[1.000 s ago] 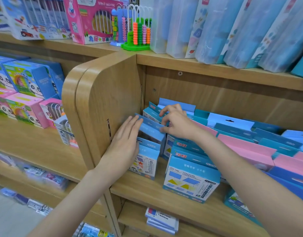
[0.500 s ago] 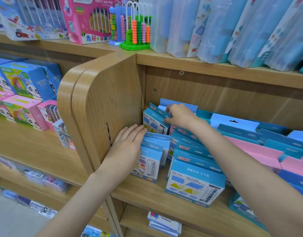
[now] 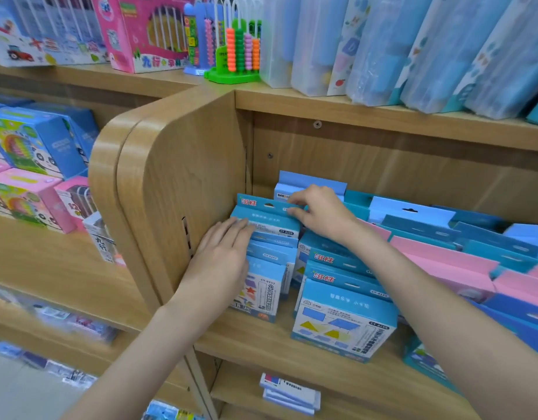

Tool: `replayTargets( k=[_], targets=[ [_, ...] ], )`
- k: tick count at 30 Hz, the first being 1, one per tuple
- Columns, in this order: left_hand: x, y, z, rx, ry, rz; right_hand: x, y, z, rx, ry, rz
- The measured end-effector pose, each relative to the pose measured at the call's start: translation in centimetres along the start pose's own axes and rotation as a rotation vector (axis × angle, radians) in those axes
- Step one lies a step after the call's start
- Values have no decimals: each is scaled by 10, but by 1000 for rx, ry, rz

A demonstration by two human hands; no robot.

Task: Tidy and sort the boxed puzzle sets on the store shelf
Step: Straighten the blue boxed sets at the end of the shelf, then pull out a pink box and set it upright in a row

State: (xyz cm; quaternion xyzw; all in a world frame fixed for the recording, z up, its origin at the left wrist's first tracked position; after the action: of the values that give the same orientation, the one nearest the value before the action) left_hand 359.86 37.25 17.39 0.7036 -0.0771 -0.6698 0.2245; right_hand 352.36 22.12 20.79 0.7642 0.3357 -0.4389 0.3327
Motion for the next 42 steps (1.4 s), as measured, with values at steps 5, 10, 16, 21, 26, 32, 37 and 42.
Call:
replayTargets(
  k=[5,10,16,21,26,32,37,42],
  targets=[
    [2,2,1,21,16,66,-46,-10,10,41,195,466],
    [8,-3,-1,12,-41,93,-91,-45,-14,-76,224,741],
    [4,-10,-2,43,-162,132,-142,-123,-28,-148,233,1076],
    [-4,-15,3,29,-197,181,-168,-183,-33,-110,262,1003],
    [-8,-22,15,68,-266,229,-113,-227,-22,-31,270,759],
    [-3,-28,17,2,-320,254,-10,-235,3,-10,9,665],
    [2,-37,11,40,-342,246,1,-223,13,67,-44,681],
    [-1,-39,10,53,-387,228,9,-214,5,100,-6,691]
  ],
)
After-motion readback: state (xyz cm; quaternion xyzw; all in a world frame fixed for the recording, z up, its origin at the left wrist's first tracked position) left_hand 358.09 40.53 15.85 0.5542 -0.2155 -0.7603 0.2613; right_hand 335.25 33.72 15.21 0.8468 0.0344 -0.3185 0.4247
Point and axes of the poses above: each hand's wrist, its own y-axis towards the middle knuckle, its own x-axis out of the palm, z = x × y, the point moved 6 cm from there along y, towards the middle knuckle, and after that the axes turned 7 degrees about y, right-handed, at the moved point
